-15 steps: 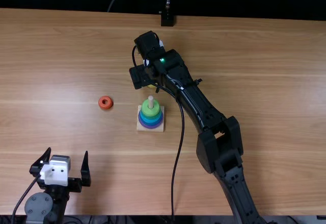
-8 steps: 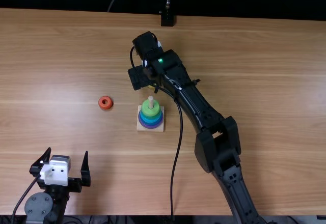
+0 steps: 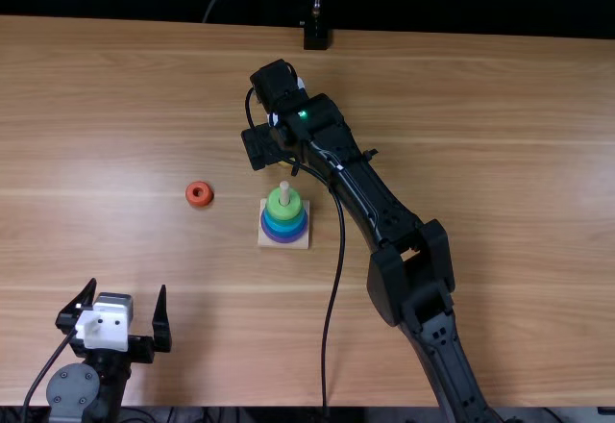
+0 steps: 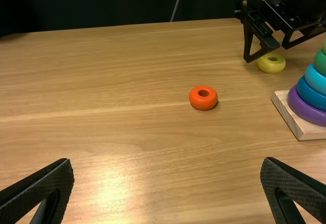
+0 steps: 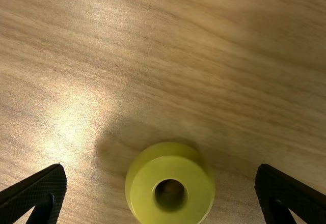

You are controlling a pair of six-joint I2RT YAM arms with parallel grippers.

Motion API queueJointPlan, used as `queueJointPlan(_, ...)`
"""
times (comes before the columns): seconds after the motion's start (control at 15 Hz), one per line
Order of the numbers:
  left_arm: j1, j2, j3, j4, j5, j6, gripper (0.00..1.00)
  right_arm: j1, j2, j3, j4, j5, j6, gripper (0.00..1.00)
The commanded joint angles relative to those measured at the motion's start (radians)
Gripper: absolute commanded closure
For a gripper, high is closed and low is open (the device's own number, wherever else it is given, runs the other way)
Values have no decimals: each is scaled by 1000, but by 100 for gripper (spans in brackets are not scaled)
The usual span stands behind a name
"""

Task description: Build the Hanoi tower: stack the rings onto the peg from bottom to top in this color order: purple, dark blue, light blue, dark green, light green, yellow, orange.

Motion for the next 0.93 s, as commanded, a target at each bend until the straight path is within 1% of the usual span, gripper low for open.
queueJointPlan(0.0,8,-12,-101,-87,16,9,0,10,36,14,-5,6,10,0)
queueJointPlan(0.13,8,-12,-101,-87,16,9,0,10,37,17,-56,6,8,0)
queueJointPlan(0.67,8,-12,-101,-87,16,9,0,11,51,28,-60,6,14,0)
queueJointPlan(0.8,8,-12,-101,-86,16,9,0,11,53,40,-58,6,19,0)
queueJointPlan(0.87,8,-12,-101,-87,16,9,0,10,59,45,-45,6,19,35)
